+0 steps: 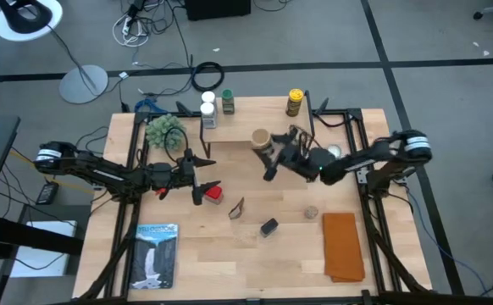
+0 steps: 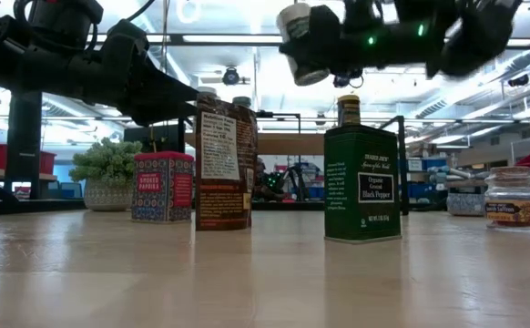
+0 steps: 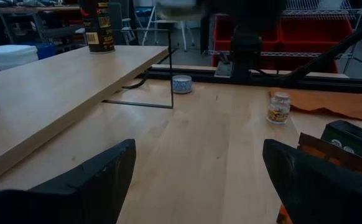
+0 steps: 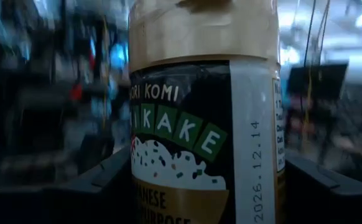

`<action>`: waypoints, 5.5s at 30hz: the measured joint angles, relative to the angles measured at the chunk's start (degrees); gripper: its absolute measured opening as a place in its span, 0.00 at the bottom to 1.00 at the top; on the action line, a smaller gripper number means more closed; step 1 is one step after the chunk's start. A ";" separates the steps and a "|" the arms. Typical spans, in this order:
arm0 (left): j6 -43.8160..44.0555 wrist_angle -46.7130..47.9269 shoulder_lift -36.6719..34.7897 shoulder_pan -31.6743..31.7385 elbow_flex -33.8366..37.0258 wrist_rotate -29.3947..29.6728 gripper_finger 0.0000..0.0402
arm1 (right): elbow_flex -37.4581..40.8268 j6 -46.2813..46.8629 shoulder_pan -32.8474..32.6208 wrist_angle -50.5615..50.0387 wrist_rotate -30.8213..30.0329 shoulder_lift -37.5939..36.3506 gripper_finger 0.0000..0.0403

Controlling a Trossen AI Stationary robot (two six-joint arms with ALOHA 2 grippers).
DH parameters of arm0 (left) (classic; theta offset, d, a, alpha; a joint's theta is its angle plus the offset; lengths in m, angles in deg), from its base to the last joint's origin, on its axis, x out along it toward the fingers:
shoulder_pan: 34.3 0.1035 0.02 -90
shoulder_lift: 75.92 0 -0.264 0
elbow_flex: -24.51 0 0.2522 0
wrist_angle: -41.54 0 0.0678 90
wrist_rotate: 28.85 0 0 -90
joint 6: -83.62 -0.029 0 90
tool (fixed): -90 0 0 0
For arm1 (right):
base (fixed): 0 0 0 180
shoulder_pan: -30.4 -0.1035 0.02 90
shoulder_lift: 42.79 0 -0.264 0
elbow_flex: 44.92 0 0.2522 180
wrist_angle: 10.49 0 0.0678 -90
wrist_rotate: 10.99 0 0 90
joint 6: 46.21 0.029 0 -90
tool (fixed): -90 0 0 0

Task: Shelf spices
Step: Put the gold seasoning bottle on the shelf

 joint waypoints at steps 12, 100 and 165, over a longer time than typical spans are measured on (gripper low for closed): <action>-0.27 -0.03 0.00 0.00 0.02 0.00 0.89 | -3.59 7.15 12.58 10.31 12.26 12.76 0.67; -0.43 0.14 0.00 0.00 0.02 0.02 0.89 | -4.31 -13.26 7.29 -4.78 2.54 -9.85 0.70; -0.60 0.54 0.02 0.00 0.02 0.04 0.89 | -15.39 15.41 7.27 -76.43 -9.49 -9.23 0.00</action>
